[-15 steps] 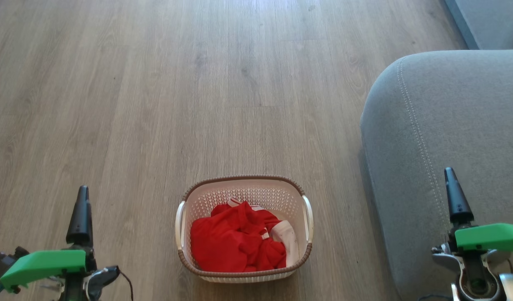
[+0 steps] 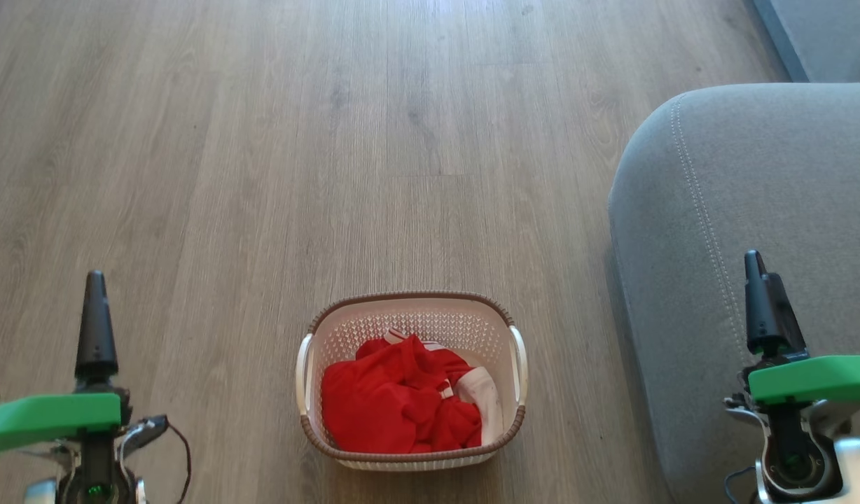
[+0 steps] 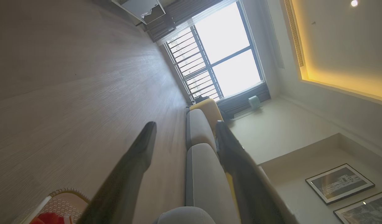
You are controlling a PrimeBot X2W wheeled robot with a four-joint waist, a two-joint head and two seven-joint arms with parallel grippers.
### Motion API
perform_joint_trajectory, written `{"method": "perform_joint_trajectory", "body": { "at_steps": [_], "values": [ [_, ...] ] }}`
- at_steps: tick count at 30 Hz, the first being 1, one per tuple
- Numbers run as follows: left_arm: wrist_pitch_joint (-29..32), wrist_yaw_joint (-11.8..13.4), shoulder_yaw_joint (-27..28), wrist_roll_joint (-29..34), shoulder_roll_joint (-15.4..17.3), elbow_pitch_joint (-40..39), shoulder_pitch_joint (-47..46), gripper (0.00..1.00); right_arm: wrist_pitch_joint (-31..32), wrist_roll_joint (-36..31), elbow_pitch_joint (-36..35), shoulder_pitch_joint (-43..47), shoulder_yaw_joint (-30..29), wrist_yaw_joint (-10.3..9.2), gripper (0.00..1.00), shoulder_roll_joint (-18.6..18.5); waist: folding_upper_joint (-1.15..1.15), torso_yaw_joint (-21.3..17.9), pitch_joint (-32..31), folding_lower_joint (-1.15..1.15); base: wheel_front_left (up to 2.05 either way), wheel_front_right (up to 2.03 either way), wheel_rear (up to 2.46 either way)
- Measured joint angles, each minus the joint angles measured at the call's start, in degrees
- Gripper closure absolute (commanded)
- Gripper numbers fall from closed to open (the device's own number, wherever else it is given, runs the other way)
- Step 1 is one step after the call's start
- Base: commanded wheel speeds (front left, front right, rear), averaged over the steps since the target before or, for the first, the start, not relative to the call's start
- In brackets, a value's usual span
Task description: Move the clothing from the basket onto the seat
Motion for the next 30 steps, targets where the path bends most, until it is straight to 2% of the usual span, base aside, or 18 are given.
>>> {"method": "perform_joint_trajectory", "body": {
  "at_steps": [4, 9, 18, 22, 30],
  "values": [
    [-0.7, 0.0, 0.2, 4.4, 0.0, -2.7, -0.3, 0.00, -0.7, -3.9, -1.6, -0.2, 0.7, 0.00, 0.00, 0.0, 0.00, 0.1, 0.1, 0.00, 0.00, 0.00, 0.00],
    [-1.5, 2.6, -0.8, 10.0, 0.0, -5.9, -0.3, 0.00, -1.5, -9.2, -3.1, -1.0, 2.2, 0.00, 0.00, 0.0, 0.00, 0.3, 0.3, 0.00, 0.00, 0.00, 0.00],
    [-3.2, 7.5, -7.6, 22.7, 0.1, -11.4, -0.3, 0.00, -2.9, -20.4, -5.4, -1.1, 5.4, 0.00, 0.00, 0.0, 0.00, 0.4, 0.4, 0.00, 0.00, 0.00, 0.00],
    [-3.7, 8.6, -11.6, 29.6, 0.1, -12.8, -0.3, 0.00, -3.9, -24.1, -6.3, -1.4, 5.6, 0.00, 0.00, 0.0, 0.00, 0.5, 0.6, 0.00, 0.00, 0.00, 0.00],
    [-5.0, 12.9, -18.8, 41.8, 0.3, -12.6, -0.2, 0.00, -5.1, -30.7, -7.0, -2.0, 6.8, 0.00, 0.00, 0.0, 0.00, 0.4, 0.8, 0.00, 0.00, 0.00, 0.00]
  ]
}}
